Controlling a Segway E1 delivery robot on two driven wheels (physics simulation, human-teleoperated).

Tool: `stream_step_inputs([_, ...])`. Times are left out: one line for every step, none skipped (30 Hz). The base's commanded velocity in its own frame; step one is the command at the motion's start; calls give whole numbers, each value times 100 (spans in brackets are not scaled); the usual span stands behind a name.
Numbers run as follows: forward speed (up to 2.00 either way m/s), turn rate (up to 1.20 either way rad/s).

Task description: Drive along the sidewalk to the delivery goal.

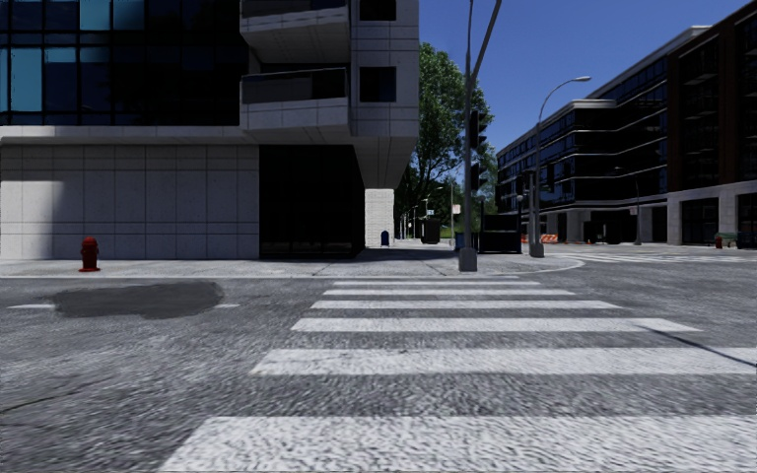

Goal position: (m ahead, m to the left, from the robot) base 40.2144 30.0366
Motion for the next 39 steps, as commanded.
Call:
stream_step_inputs([200, 0])
stream_step_inputs([200, 0])
stream_step_inputs([200, 0])
stream_step_inputs([200, 0])
stream_step_inputs([200, 0])
stream_step_inputs([200, 0])
stream_step_inputs([200, 0])
stream_step_inputs([200, 0])
stream_step_inputs([200, 0])
stream_step_inputs([200, 0])
stream_step_inputs([200, 0])
stream_step_inputs([200, 0])
stream_step_inputs([200, 0])
stream_step_inputs([200, 0])
stream_step_inputs([200, 0])
stream_step_inputs([200, 0])
stream_step_inputs([200, 0])
stream_step_inputs([200, 0])
stream_step_inputs([200, 0])
stream_step_inputs([200, 0])
stream_step_inputs([200, 0])
stream_step_inputs([200, 0])
stream_step_inputs([200, 0])
stream_step_inputs([200, 0])
stream_step_inputs([200, 0])
stream_step_inputs([200, 0])
stream_step_inputs([200, 0])
stream_step_inputs([200, 0])
stream_step_inputs([200, 0])
stream_step_inputs([200, 0])
stream_step_inputs([200, 0])
stream_step_inputs([200, 0])
stream_step_inputs([200, 0])
stream_step_inputs([200, 0])
stream_step_inputs([200, 0])
stream_step_inputs([200, 0])
stream_step_inputs([200, 0])
stream_step_inputs([200, 0])
stream_step_inputs([200, 0])
